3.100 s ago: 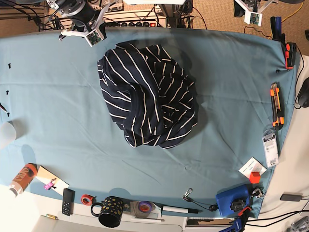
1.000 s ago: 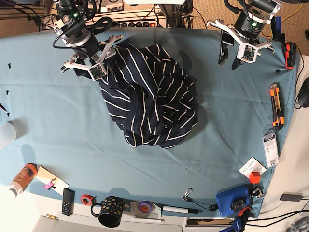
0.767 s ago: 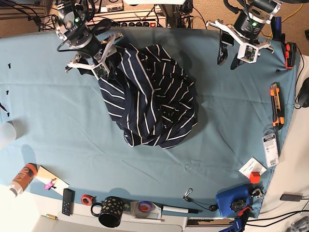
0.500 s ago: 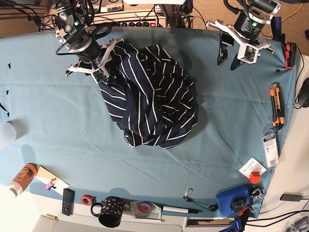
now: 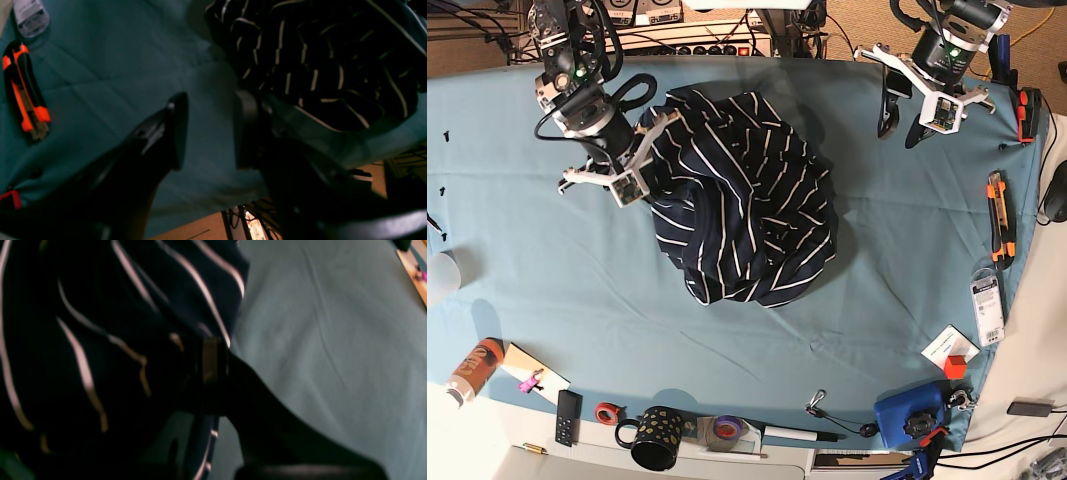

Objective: Layout the t-shirt on the table in an organized manner, then fold the t-shirt properly
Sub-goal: 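Grasp the shirt edge with the right gripper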

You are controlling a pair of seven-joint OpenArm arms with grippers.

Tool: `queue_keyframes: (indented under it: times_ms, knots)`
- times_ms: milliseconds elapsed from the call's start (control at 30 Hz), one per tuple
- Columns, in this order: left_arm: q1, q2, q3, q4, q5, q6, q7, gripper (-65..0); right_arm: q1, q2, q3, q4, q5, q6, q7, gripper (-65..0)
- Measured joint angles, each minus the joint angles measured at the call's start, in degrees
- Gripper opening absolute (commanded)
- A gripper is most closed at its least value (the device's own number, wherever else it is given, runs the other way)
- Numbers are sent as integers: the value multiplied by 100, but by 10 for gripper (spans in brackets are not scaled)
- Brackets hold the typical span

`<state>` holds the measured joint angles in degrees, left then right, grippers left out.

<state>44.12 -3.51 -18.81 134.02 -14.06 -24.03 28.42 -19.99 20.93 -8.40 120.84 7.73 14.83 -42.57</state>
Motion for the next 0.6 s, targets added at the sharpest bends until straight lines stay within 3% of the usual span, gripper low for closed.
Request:
queue_keyframes:
  times_ms: [167, 367, 500, 600]
  knots:
    - [0, 0, 0, 0, 0, -2, 0, -417, 142, 2, 0, 2, 133, -2, 59, -650]
    - [0, 0, 0, 0, 0, -2, 0, -417, 142, 2, 0, 2, -485, 11, -15, -642]
    - [0, 0, 0, 0, 0, 0, 0, -417, 140, 0, 0, 2, -476, 22, -28, -418]
    - [0, 0, 0, 0, 0, -2, 0, -417, 98, 0, 0, 2, -487, 15, -61, -399]
